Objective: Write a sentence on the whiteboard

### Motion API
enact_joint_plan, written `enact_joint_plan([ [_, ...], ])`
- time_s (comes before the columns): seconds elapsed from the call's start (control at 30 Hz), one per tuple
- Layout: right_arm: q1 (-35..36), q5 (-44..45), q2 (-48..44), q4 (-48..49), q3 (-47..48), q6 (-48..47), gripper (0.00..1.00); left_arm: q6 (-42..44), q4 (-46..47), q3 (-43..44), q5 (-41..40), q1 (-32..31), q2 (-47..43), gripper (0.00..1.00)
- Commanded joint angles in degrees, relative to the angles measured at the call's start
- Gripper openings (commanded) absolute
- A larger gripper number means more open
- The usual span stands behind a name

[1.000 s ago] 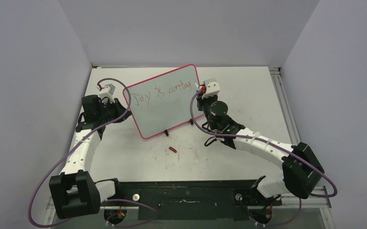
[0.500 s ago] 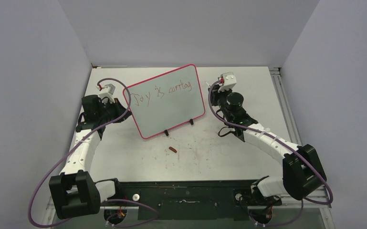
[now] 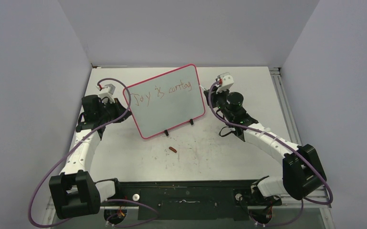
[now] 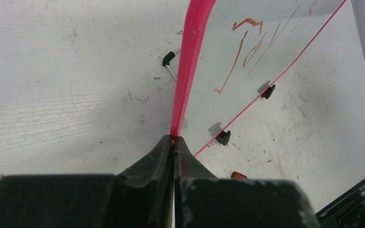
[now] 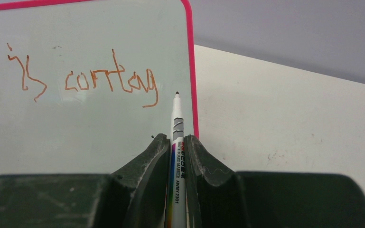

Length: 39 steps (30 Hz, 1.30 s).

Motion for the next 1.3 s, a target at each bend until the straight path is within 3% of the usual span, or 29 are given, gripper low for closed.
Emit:
enact_joint_plan([
  [0.0,1.20,-1.35,-0.42,1.31,2.62,-0.08,0.05,0.55,1.36,1.71,-0.30,-0.52,-1.77,0.00],
  [0.87,-0.86,-7.97,1.89,-1.33,5.52,0.03,0.05,1.42,-0.21,2.14,-1.55,-1.29,-1.04,0.00],
  [1.27,-0.57,-8.69,5.62,2.99,6.77,1.13,0.05,1.79,-0.35,2.32,-1.23,-1.46,-0.86,0.00],
])
